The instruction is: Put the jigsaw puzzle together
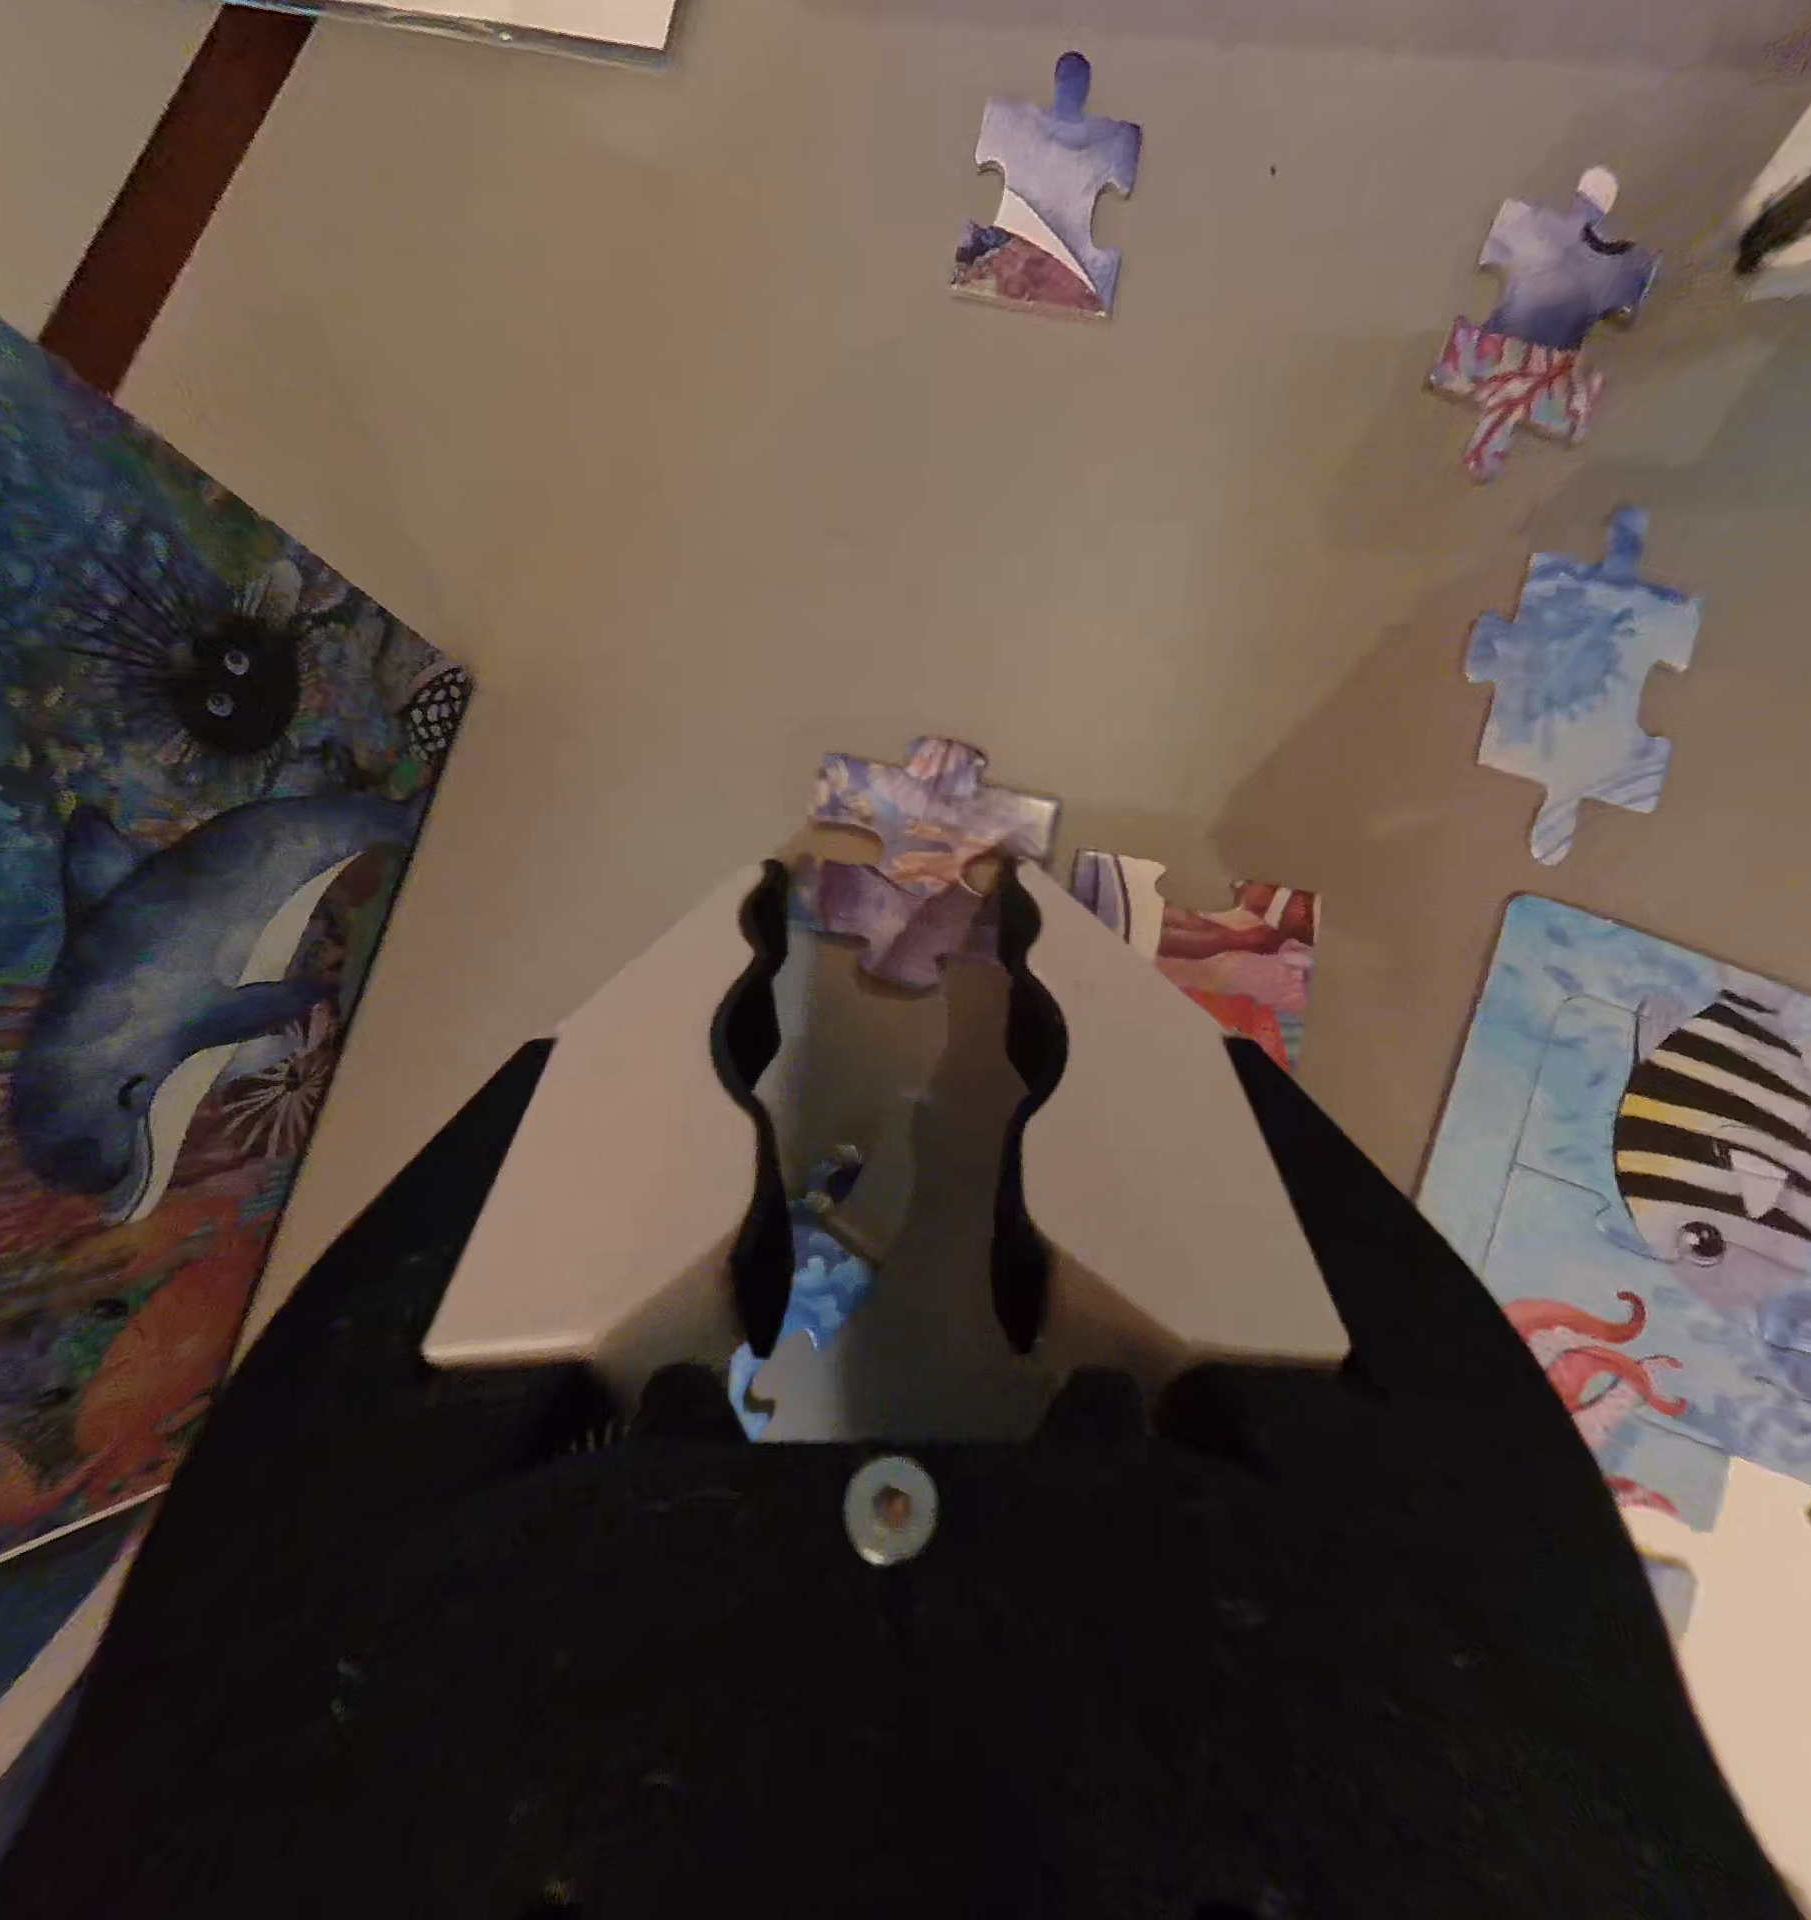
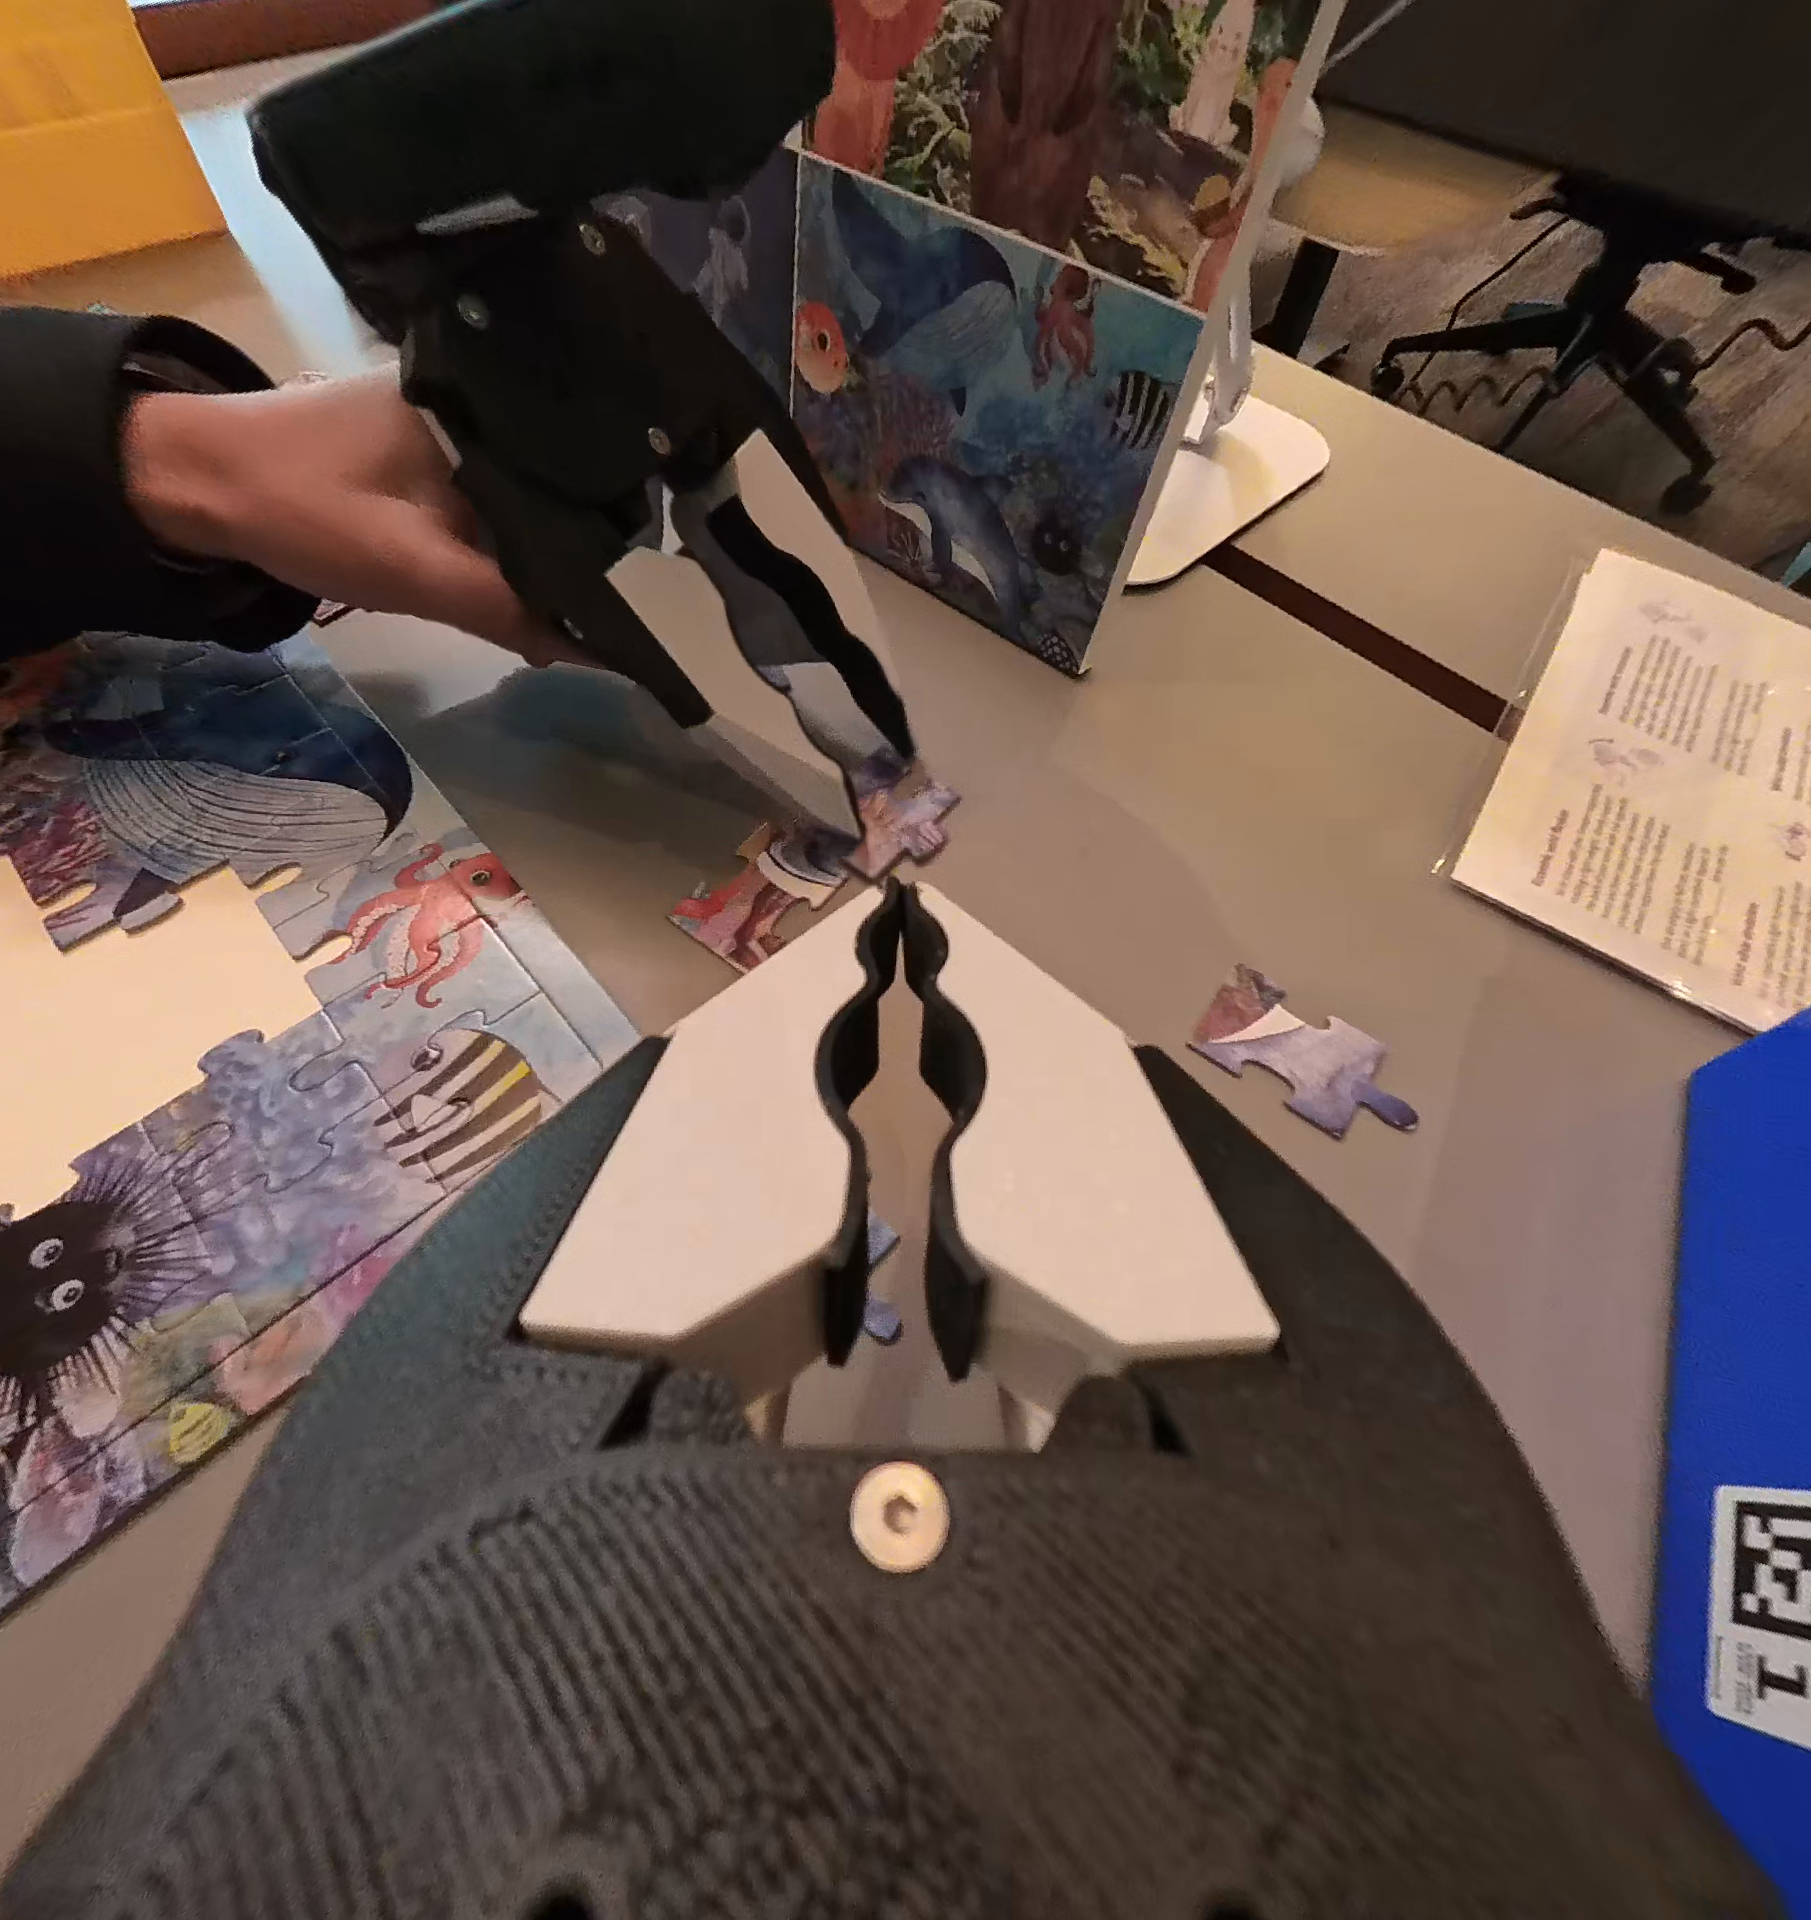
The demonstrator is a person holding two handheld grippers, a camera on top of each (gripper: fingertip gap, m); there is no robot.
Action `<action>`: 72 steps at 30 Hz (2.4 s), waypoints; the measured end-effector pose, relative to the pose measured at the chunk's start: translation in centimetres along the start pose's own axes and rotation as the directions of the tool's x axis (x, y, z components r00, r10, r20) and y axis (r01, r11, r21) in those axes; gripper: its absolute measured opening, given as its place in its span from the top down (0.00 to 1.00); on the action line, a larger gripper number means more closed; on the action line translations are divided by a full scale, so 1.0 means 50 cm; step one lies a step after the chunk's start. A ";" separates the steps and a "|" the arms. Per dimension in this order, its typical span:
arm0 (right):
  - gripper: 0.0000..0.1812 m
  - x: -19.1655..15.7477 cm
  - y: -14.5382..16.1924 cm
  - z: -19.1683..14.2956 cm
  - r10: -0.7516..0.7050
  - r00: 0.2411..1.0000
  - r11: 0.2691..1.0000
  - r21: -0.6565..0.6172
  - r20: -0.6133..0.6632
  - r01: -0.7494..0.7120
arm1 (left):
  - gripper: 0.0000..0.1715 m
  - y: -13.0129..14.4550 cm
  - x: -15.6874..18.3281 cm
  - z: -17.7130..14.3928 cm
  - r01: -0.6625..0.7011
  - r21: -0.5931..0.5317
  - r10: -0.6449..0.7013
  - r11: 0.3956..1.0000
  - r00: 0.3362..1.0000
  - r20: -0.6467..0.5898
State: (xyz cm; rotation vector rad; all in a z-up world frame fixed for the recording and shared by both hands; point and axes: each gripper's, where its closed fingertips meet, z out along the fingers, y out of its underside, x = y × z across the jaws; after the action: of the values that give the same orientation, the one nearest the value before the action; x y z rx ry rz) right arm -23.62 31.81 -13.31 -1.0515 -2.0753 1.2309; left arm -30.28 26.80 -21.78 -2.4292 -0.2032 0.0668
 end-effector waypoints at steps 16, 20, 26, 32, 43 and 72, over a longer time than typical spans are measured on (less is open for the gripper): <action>1.00 0.012 0.014 0.000 0.000 1.000 1.000 -0.026 -0.027 0.000 | 0.82 -0.016 0.071 -0.125 -0.054 0.102 0.056 0.993 0.998 -0.012; 1.00 0.009 0.012 0.003 -0.009 1.000 1.000 -0.021 -0.029 0.009 | 0.82 0.048 0.148 -0.192 -0.086 0.098 0.085 0.991 0.996 0.017; 1.00 -0.012 0.010 0.017 -0.031 0.999 0.999 -0.022 -0.011 0.030 | 0.82 0.164 0.239 -0.234 0.026 0.062 -0.025 0.998 0.999 -0.024; 1.00 -0.020 0.017 0.025 -0.041 0.999 0.998 -0.038 -0.008 0.041 | 0.82 0.203 0.325 -0.234 0.031 0.038 -0.029 0.999 0.999 -0.040; 1.00 -0.018 0.017 0.022 -0.039 0.999 0.999 -0.035 -0.014 0.038 | 0.82 0.209 0.382 -0.204 -0.050 -0.024 0.049 0.998 0.998 -0.040; 1.00 -0.029 0.025 0.030 -0.064 0.998 0.996 -0.060 -0.004 0.064 | 0.78 0.192 0.409 -0.181 -0.074 -0.032 0.071 0.997 0.993 -0.098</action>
State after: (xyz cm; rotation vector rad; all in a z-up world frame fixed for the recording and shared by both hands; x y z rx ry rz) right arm -23.45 30.26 -15.18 -1.0057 -2.1365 1.1398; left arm -7.94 17.13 -20.98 -2.4681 -0.0731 -0.0228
